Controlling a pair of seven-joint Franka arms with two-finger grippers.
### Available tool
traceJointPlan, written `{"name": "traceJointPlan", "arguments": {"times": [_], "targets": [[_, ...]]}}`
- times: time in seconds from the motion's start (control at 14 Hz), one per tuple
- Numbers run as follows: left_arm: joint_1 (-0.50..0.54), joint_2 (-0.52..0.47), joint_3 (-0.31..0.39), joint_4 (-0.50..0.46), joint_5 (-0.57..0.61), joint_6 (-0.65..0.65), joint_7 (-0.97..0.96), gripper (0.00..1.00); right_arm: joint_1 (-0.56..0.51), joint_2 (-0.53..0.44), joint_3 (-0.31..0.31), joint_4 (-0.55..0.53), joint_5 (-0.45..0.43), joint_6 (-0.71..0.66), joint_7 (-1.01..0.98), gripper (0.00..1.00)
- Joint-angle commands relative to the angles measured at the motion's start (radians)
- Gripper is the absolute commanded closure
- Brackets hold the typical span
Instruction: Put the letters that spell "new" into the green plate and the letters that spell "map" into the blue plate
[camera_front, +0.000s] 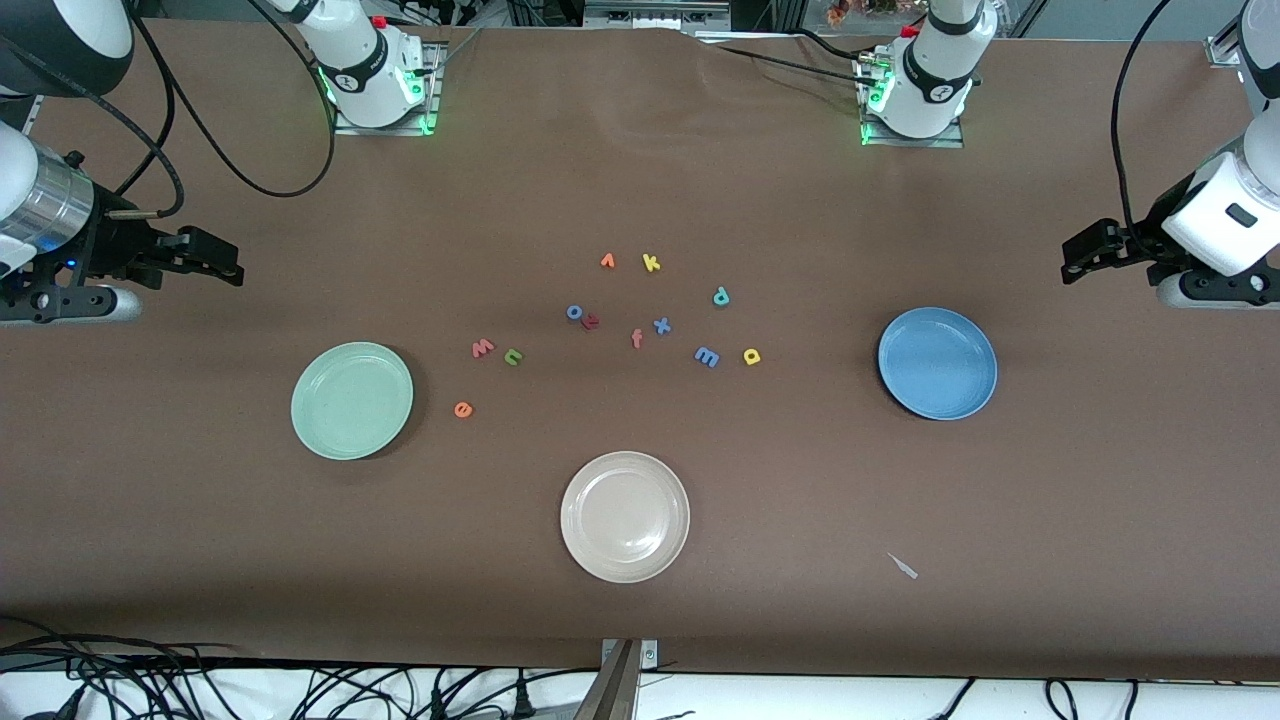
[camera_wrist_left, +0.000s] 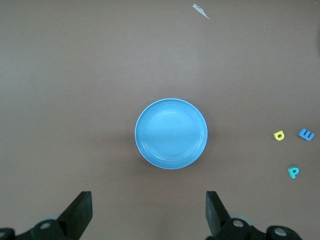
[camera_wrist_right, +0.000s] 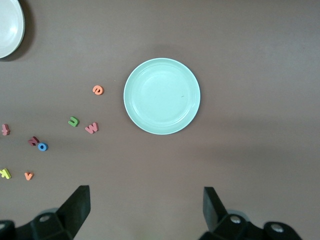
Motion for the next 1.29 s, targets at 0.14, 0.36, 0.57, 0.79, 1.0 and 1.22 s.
{"name": "traceJointPlan", "arguments": {"times": [0.14,0.36,0.57,0.79,1.0,1.22], "targets": [[0.005,0.012,-0.003,0.026,-0.012,-0.006,0.022,0.00,0.000,-0.024,-0.001,-0.023,0.013,0.000,-0.013,0.00],[0.007,0.012,-0.001,0.026,-0.012,-0.006,0.022,0.00,0.000,-0.024,0.000,-0.032,0.013,0.004,-0.013,0.00],[0.010,0.010,0.000,0.026,-0.012,-0.006,0.022,0.00,0.000,-0.024,0.000,-0.035,0.013,0.004,-0.013,0.00],[0.011,0.010,0.003,0.026,-0.012,-0.006,0.022,0.00,0.000,-0.024,0.000,-0.036,0.013,0.006,-0.013,0.00],[0.011,0.004,0.000,0.026,-0.014,-0.017,0.022,0.00,0.000,-0.024,0.000,-0.038,0.013,0.006,-0.013,0.00],[0.011,0.001,0.000,0.026,-0.014,-0.018,0.022,0.00,0.000,-0.024,0.000,-0.044,0.013,0.010,-0.013,0.00]]}}
